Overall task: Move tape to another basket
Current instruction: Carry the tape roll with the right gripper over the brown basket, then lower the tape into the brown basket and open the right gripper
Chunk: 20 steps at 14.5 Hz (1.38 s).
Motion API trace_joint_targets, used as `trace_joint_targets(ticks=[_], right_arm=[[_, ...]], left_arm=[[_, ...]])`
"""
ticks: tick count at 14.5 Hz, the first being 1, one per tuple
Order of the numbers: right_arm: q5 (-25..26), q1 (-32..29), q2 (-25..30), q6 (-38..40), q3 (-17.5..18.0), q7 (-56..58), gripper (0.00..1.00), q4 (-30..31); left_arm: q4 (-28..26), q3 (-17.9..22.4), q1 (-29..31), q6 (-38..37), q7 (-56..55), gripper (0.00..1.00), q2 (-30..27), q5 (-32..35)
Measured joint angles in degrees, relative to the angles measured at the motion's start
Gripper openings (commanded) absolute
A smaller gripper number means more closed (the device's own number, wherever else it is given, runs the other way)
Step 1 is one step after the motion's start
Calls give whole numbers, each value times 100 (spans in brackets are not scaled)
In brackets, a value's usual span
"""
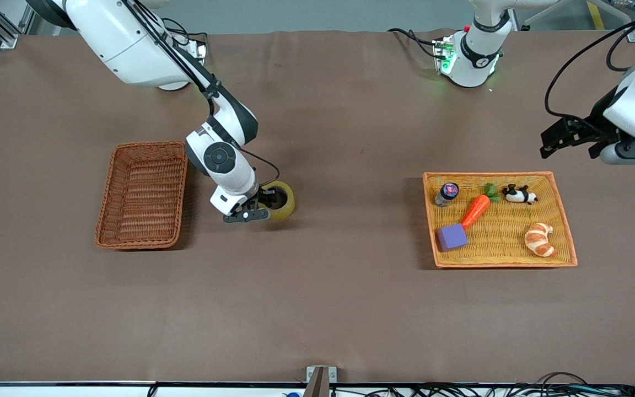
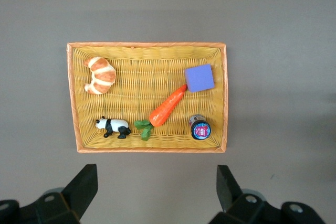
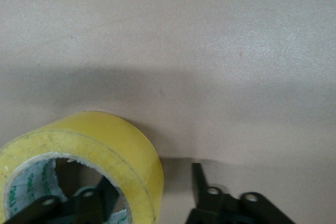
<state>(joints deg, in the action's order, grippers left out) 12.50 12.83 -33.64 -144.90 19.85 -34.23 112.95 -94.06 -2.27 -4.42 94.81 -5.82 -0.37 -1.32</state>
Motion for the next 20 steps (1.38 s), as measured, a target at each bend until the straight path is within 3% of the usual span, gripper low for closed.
trace_joint_targets(ticks=[3, 7, 10, 14, 17, 20], right_arm=[[3, -2, 0, 41, -1, -156, 0, -19], [14, -105, 100, 913, -19, -352, 0, -477], [14, -485, 649, 1853, -23, -350, 0, -854], [15, -1061, 1555, 2788, -81, 266, 1, -779], [-26, -1292, 1987, 2792, -552, 1202, 1, -442], [-217, -1327, 2344, 2238, -1302, 2294, 0, 197]], left_arm=[[0, -6, 24, 138, 0, 100, 137, 0], [49, -9, 122, 241, 0, 100, 164, 0], [142, -22, 123, 241, 0, 100, 179, 0], [290, -25, 126, 202, -1, 100, 207, 0], [316, -27, 126, 123, -1, 100, 238, 0], [344, -27, 126, 82, -2, 100, 253, 0]])
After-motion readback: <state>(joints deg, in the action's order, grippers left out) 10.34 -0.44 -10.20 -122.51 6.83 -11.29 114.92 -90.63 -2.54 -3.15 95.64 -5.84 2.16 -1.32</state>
